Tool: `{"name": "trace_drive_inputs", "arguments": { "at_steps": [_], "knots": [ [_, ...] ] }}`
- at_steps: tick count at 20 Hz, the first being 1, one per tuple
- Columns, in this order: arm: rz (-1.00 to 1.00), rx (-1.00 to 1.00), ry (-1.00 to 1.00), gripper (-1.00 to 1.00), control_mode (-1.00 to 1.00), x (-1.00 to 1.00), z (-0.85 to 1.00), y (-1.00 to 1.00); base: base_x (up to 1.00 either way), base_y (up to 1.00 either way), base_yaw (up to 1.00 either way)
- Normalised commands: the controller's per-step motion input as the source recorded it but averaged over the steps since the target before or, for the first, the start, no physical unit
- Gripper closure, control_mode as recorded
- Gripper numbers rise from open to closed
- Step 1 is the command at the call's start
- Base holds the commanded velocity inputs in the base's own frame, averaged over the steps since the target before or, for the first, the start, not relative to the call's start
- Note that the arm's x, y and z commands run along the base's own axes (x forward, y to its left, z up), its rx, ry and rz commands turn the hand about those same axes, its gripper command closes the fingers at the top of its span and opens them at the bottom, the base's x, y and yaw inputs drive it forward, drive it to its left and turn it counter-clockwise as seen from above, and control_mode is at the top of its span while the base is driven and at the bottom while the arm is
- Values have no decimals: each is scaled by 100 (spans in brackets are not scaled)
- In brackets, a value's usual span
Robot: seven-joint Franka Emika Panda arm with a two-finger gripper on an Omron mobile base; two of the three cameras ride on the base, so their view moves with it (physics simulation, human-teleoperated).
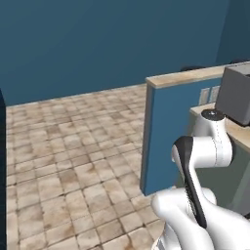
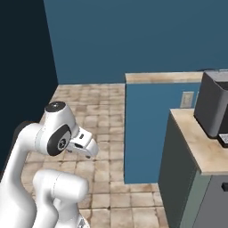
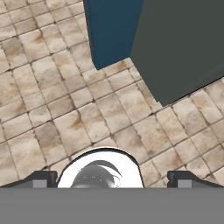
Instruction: Four empty soda cans are scattered around the kitchen. Gather all the cans and cluster them next to the stove for recycling.
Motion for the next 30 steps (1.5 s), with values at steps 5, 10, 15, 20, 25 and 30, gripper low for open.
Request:
{"name": "trace_drive_inputs", "arguments": {
  "at_steps": [5, 10, 15, 20, 25, 30],
  "knots": [
    [0, 0, 0, -100, 100, 0, 0, 0, 62, 47, 0],
    [0, 0, 0, -100, 100, 0, 0, 0, 60, 50, 0],
    [0, 0, 0, -100, 100, 0, 0, 0, 59, 53, 0],
    [0, 0, 0, -100, 100, 0, 0, 0, 58, 55, 0],
    [0, 0, 0, -100, 100, 0, 0, 0, 58, 56, 0],
    [0, 0, 0, -100, 100, 0, 0, 0, 58, 55, 0]
  ]
}}
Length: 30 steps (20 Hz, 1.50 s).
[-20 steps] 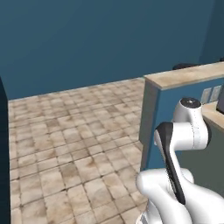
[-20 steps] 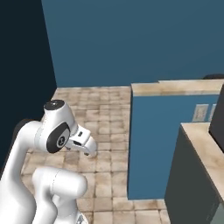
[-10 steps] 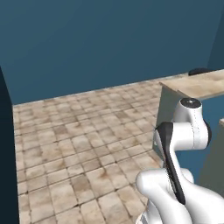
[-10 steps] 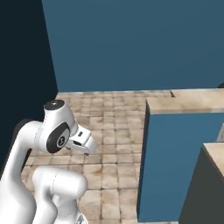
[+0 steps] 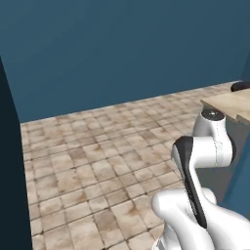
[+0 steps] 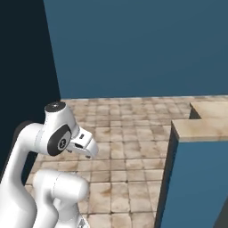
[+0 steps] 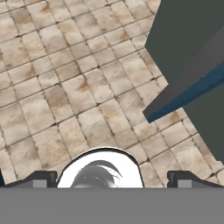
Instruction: Four empty soda cans are scattered around the kitchen. Gather all the cans and cluster them next to the stove for recycling.
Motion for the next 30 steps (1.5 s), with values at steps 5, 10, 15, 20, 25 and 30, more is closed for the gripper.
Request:
{"name": "trace_drive_inputs", "arguments": {
  "at_steps": [5, 10, 15, 20, 25, 30],
  "knots": [
    [0, 0, 0, -100, 100, 0, 0, 0, 64, 47, 0],
    [0, 0, 0, -100, 100, 0, 0, 0, 68, 36, -8],
    [0, 0, 0, -100, 100, 0, 0, 0, 71, 27, -20],
    [0, 0, 0, -100, 100, 0, 0, 0, 68, 28, -26],
    [0, 0, 0, -100, 100, 0, 0, 0, 65, 28, -31],
    [0, 0, 0, -100, 100, 0, 0, 0, 65, 24, -31]
  ]
}}
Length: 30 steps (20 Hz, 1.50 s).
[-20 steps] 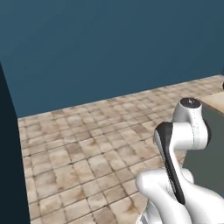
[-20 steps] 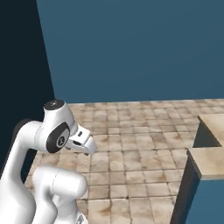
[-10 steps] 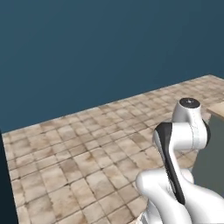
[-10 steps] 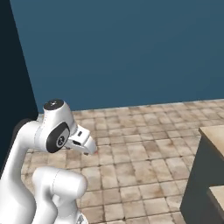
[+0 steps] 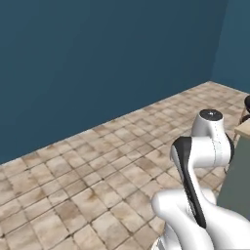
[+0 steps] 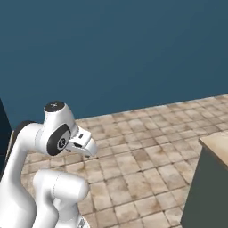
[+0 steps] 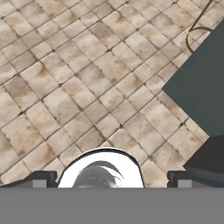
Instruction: Four empty soda cans are scattered around the kitchen. Gather all the cans and cluster them next to the stove for recycling.
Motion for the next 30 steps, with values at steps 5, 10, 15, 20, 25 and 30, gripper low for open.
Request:
{"name": "trace_drive_inputs", "arguments": {
  "at_steps": [5, 10, 15, 20, 25, 30],
  "knots": [
    [0, 0, 0, -100, 100, 0, 0, 0, 69, 18, -25],
    [0, 0, 0, -100, 100, 0, 0, 0, 72, 16, -21],
    [0, 0, 0, -100, 100, 0, 0, 0, 73, 9, -18],
    [0, 0, 0, -100, 100, 0, 0, 0, 69, 5, -21],
    [0, 0, 0, -100, 100, 0, 0, 0, 67, 6, -24],
    [0, 0, 0, -100, 100, 0, 0, 0, 67, 5, -23]
  ]
}}
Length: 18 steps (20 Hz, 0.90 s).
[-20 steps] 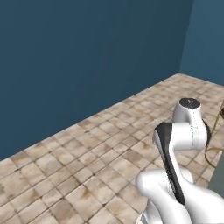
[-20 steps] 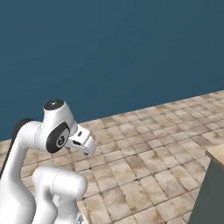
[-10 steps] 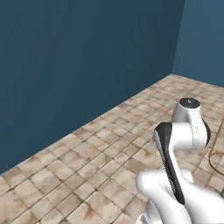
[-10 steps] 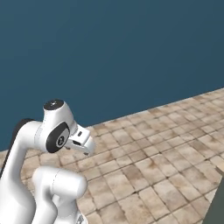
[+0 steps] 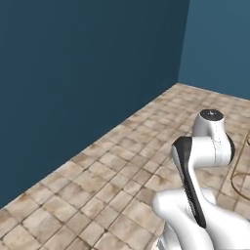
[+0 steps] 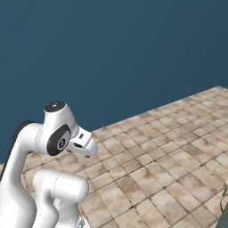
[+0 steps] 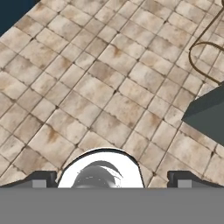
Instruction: Four empty soda cans are scattered around the kitchen. Gather all the cans and cluster them next to the stove for recycling.
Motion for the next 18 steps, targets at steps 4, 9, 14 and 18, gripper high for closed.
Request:
{"name": "trace_drive_inputs", "arguments": {
  "at_steps": [4, 9, 14, 18],
  "knots": [
    [0, 0, 0, -100, 100, 0, 0, 0, 67, 4, -22],
    [0, 0, 0, -100, 100, 0, 0, 0, 68, 2, -21],
    [0, 0, 0, -100, 100, 0, 0, 0, 67, 0, -21],
    [0, 0, 0, -100, 100, 0, 0, 0, 64, 0, -24]
  ]
}}
